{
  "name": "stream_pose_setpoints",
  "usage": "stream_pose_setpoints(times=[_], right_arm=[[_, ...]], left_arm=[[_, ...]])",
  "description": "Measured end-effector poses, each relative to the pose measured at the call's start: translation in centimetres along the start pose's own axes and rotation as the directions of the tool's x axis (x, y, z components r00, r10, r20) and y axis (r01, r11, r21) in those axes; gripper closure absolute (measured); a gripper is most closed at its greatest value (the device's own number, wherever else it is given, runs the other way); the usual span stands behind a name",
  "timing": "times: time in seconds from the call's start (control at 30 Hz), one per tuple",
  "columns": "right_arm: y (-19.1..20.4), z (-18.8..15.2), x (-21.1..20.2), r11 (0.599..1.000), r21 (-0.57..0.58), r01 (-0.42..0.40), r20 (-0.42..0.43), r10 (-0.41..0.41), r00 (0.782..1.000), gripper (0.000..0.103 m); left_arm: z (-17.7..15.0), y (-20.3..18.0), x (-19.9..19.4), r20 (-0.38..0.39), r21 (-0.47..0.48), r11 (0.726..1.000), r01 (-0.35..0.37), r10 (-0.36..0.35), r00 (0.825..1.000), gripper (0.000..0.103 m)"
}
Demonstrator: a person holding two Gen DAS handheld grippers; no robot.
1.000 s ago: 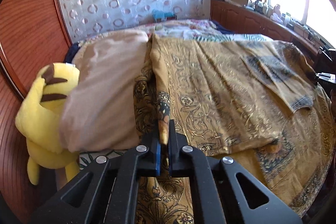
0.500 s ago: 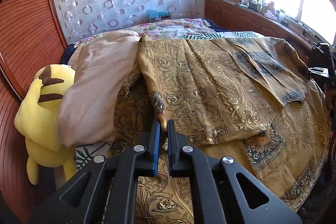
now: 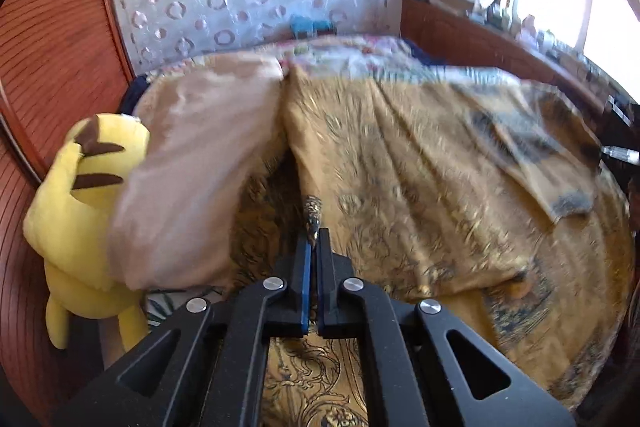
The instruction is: Fold small clothes
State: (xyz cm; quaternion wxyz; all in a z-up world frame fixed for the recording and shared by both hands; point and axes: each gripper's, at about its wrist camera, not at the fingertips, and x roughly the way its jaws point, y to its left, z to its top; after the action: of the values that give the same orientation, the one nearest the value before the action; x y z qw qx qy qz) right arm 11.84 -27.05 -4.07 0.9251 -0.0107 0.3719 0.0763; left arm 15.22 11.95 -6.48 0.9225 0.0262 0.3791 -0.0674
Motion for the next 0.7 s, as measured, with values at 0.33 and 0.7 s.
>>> stream_pose_setpoints(times=[0.33,0.7], right_arm=[[1.0,1.8,-8.6,0.991,-0.017,-0.129,0.151,0.130,0.980,0.100],[-0.8,-1.8,-15.8,0.978,0.001,-0.209,0.208,0.204,0.956,0.100]], left_arm=[[0.8,0.9,-6.2,0.148,-0.038,0.998,0.057,-0.050,0.988,0.101],[-2.4,3.1,-9.7,0.180,-0.113,0.989,0.092,-0.071,0.981,0.101]])
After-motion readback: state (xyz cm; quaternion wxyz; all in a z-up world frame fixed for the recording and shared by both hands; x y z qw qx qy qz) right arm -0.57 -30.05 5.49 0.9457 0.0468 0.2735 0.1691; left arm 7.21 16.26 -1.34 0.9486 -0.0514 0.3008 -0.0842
